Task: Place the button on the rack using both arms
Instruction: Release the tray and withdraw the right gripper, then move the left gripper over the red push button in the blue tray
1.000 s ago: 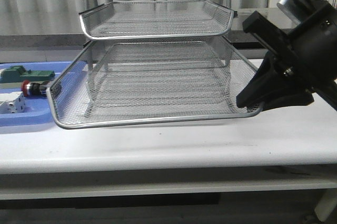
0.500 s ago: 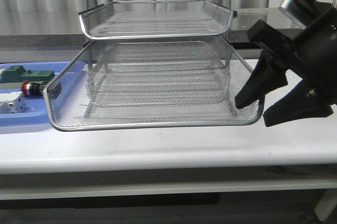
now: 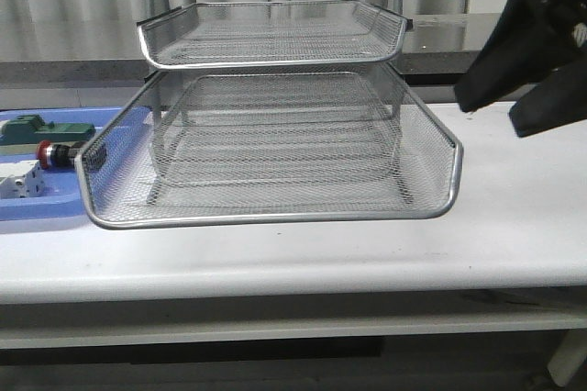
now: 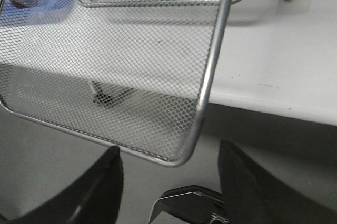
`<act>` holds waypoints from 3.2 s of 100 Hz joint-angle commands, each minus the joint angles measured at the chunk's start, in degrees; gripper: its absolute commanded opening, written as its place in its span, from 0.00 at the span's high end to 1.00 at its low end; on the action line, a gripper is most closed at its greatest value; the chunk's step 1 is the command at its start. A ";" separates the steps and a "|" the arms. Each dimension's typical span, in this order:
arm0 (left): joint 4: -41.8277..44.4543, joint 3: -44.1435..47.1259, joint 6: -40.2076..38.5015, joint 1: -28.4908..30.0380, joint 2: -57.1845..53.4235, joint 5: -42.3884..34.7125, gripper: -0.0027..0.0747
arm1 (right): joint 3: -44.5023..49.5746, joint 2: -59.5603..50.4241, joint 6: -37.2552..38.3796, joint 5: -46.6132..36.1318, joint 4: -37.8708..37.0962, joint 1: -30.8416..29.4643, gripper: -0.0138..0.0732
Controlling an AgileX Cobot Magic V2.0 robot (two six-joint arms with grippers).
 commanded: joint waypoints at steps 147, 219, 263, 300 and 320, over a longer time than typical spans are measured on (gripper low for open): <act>-0.17 3.04 -0.66 0.08 -1.84 -4.12 0.99 | -1.26 -40.35 31.95 24.85 -46.05 -0.17 0.80; -0.17 3.04 -0.66 0.08 -1.84 -5.13 0.99 | -1.26 -40.35 31.95 24.91 -46.05 -0.17 0.92; -4.86 -9.95 -1.58 0.08 7.05 4.11 0.99 | -1.26 -40.35 31.95 24.91 -46.05 -0.17 0.92; -2.85 -37.47 -1.46 0.08 37.63 22.52 0.99 | -1.26 -40.35 31.95 24.90 -46.00 -0.17 0.92; 1.31 -51.58 -1.46 0.08 55.30 31.54 0.99 | -1.26 -40.35 31.95 24.90 -46.00 -0.17 0.92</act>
